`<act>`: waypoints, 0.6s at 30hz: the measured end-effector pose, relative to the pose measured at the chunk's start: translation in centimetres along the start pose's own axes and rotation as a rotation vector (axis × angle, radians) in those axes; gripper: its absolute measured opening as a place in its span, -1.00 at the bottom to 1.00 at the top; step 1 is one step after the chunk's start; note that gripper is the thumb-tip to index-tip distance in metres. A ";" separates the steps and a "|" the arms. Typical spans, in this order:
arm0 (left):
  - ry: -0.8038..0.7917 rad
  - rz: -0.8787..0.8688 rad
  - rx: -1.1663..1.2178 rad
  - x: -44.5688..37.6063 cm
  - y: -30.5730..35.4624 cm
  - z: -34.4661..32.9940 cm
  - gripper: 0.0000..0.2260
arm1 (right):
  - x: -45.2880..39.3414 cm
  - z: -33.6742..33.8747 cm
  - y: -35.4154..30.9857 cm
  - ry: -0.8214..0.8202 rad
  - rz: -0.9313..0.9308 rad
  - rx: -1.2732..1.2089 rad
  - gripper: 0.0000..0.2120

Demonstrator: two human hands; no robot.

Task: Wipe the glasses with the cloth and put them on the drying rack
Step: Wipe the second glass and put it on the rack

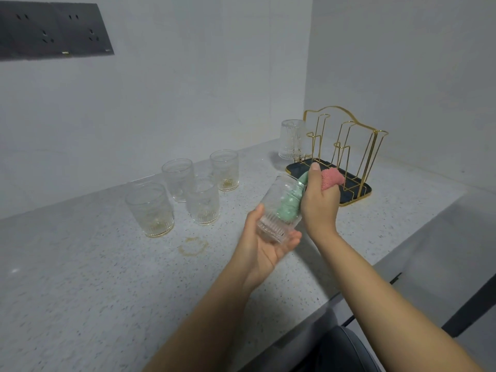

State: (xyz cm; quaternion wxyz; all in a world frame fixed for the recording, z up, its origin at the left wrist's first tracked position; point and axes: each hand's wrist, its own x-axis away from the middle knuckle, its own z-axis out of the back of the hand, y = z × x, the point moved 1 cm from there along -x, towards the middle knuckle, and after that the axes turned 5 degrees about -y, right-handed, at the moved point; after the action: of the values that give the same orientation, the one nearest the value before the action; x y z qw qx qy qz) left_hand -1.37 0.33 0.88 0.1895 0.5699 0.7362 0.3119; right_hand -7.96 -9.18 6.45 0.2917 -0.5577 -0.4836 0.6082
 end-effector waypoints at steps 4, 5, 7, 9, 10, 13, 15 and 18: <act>0.012 0.045 -0.117 -0.1 -0.1 -0.2 -0.53 | -0.5 0.0 -0.1 0.066 -0.013 0.036 -0.50; 0.030 -0.051 -0.270 -0.3 -0.4 -0.1 -0.60 | -0.6 0.1 0.0 0.091 -0.041 0.065 -0.49; 0.097 -0.237 -0.652 -0.5 -0.8 0.6 -0.56 | -0.9 0.0 0.2 0.113 -0.095 0.132 -0.48; 0.146 -0.294 -0.747 -0.7 -1.0 1.0 -0.53 | -0.9 -0.1 0.4 0.090 -0.114 0.156 -0.48; 0.143 -0.262 -0.658 -0.6 -0.7 0.9 -0.58 | -0.8 -0.1 0.4 0.069 -0.098 0.134 -0.48; 0.060 0.019 -0.056 -0.1 0.0 0.0 -0.50 | -0.3 -0.1 0.0 0.018 0.002 0.000 -0.52; 0.020 0.123 0.012 -0.1 0.0 -0.2 -0.39 | -0.4 -0.1 -0.2 0.018 0.029 -0.038 -0.53; 0.074 -0.028 -0.271 -0.5 -0.4 0.0 -0.41 | -0.7 0.0 0.0 0.072 -0.022 0.005 -0.51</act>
State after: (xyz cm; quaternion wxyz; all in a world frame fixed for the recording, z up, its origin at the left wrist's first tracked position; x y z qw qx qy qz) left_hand -1.52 -0.20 0.53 0.2416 0.5169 0.7018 0.4265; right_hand -7.85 -9.82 6.74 0.3168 -0.5733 -0.4773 0.5858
